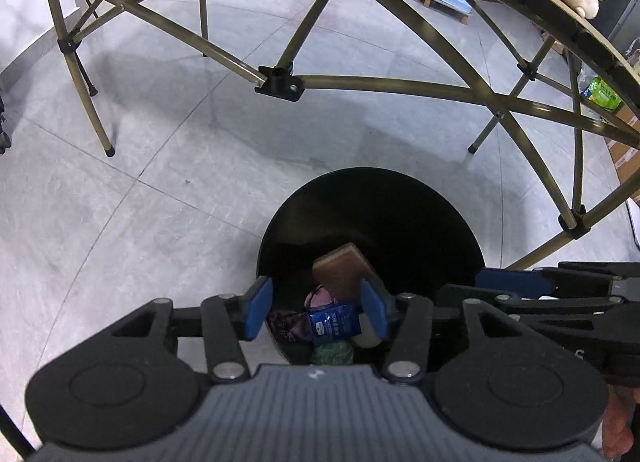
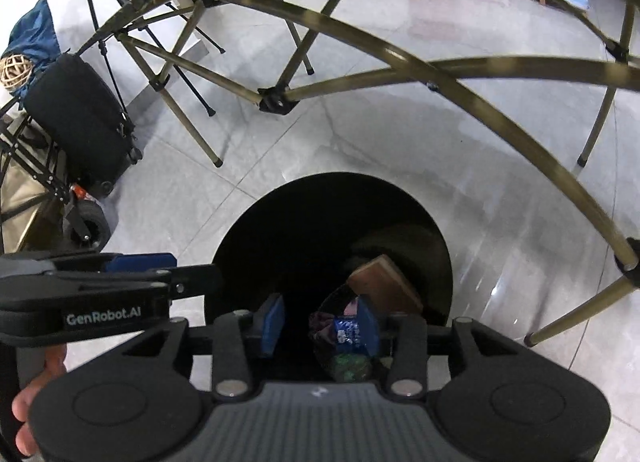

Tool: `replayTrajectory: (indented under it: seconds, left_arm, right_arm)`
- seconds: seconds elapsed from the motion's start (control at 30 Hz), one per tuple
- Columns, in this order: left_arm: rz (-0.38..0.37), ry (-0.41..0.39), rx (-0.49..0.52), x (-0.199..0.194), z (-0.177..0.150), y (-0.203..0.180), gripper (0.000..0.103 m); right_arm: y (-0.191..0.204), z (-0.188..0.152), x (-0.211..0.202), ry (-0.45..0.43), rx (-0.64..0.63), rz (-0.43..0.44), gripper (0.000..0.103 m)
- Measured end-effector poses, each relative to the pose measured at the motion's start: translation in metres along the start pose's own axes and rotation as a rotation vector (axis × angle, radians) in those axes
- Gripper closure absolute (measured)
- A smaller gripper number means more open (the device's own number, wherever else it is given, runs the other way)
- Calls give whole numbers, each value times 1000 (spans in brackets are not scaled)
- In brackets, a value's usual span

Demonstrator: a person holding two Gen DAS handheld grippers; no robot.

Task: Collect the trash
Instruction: 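Lower the blue tissue pack into the black bin and open the left gripper, then grasp the lilac fluffy cloth on the table with the left gripper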

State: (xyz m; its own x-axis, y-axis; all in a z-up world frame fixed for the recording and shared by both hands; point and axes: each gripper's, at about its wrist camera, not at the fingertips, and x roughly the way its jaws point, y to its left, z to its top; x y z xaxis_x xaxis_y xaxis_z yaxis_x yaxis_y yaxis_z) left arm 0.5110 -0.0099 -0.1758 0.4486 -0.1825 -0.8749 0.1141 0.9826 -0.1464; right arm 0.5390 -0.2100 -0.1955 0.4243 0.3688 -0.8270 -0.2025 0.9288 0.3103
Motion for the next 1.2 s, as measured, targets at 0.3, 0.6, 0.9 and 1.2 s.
replayTrajectory:
  seconds: [0.3, 0.6, 0.9, 1.2]
  left_arm:
    - [5, 0, 34, -11, 2, -3, 44]
    - [-275, -275, 112, -104, 24, 13, 28]
    - [-187, -621, 149, -146, 114, -41, 26]
    - [-202, -534, 499, -60, 244, -137, 29]
  right_arm:
    - [6, 5, -20, -60, -37, -18, 58]
    - [20, 19, -109, -346, -131, 171, 62]
    - [-40, 87, -167, -698, 114, 40, 61]
    - [-83, 124, -105, -678, 461, 132, 56]
